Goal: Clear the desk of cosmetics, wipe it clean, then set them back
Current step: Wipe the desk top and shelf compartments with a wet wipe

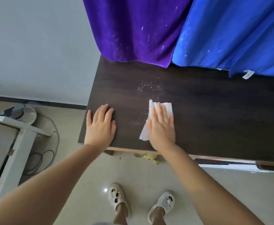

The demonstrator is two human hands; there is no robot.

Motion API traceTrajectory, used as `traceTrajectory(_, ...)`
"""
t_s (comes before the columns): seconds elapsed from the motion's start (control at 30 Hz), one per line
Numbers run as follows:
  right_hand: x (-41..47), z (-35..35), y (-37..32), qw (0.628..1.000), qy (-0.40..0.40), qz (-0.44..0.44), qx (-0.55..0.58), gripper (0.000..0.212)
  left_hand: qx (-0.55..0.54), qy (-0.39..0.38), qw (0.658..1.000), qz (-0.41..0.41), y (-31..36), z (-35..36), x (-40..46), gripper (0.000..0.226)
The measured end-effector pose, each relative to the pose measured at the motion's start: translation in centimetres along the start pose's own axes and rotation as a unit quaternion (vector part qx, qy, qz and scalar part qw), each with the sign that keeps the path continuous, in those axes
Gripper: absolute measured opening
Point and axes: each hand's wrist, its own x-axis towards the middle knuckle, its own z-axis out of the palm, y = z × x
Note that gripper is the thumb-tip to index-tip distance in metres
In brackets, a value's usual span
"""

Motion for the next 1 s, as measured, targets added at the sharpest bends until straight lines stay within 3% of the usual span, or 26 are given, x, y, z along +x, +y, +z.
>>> traceTrajectory(0.1, -1.5, 1.0, -6.5, 0.98, -0.045, -0.193, 0.017, 0.055, -0.021, 0.008, 0.998, -0.061, -2.3, -0.4, 0.6, 0.046)
traceTrajectory(0.2, -1.0, -0.4, -3.6, 0.954, -0.079, -0.288, -0.001, 0.051, -0.051, 0.017, 0.996, -0.073, -2.0, -0.5, 0.7, 0.045)
traceTrajectory(0.27, -0.1, -1.6, 1.7, 0.977, -0.06, -0.204, -0.02, 0.053, -0.069, 0.016, 0.995, -0.072, -2.0, -0.6, 0.6, 0.044)
traceTrajectory(0.33, 0.1, -2.8, 8.4, 0.998, -0.012, -0.037, -0.057, 0.055, -0.076, 0.017, 0.995, -0.069, -2.2, -0.7, 0.6, 0.045)
traceTrajectory(0.43, -1.4, -4.2, 12.7, 0.964, 0.021, 0.264, -0.026, 0.057, -0.082, 0.011, 0.994, -0.071, -2.2, -0.7, 0.7, 0.044)
traceTrajectory(0.47, -1.4, -4.0, 11.6, 0.946, 0.024, 0.322, -0.019, 0.06, -0.083, 0.007, 0.994, -0.07, -2.2, -0.7, 0.7, 0.044)
traceTrajectory(0.5, -1.4, -3.5, 9.7, 0.945, 0.031, 0.324, -0.019, 0.063, -0.083, 0.008, 0.994, -0.067, -2.2, -0.7, 0.6, 0.044)
traceTrajectory(0.6, -0.7, -1.2, 0.9, 0.984, 0.0, 0.172, -0.05, 0.064, -0.149, 0.026, 0.985, -0.081, -1.9, -1.4, 0.6, 0.038)
traceTrajectory(0.67, -0.7, 0.5, -5.8, 0.997, -0.043, 0.058, -0.02, 0.067, -0.278, 0.036, 0.948, -0.149, -2.4, -1.9, 0.7, 0.041)
traceTrajectory(0.7, -1.0, 1.1, -9.0, 0.998, -0.068, 0.001, -0.002, 0.068, -0.364, 0.019, 0.909, -0.205, -2.8, -2.4, 0.9, 0.041)
traceTrajectory(0.8, -1.7, 1.5, -14.9, 0.979, -0.12, -0.166, 0.017, 0.063, -0.6, -0.058, 0.72, -0.343, -4.9, -3.5, 1.4, 0.042)
traceTrajectory(0.83, -1.6, 1.2, -15.0, 0.968, -0.129, -0.215, 0.014, 0.06, -0.629, -0.071, 0.688, -0.355, -5.4, -3.7, 1.3, 0.045)
traceTrajectory(0.93, -0.3, 0.1, -10.5, 0.945, -0.13, -0.3, 0.018, 0.055, -0.633, -0.091, 0.69, -0.34, -5.4, -4.4, 1.4, 0.048)
traceTrajectory(1.0, 0.1, -0.7, -4.8, 0.965, -0.1, -0.242, 0.001, 0.055, -0.611, -0.088, 0.698, -0.363, -4.6, -4.8, 2.0, 0.043)
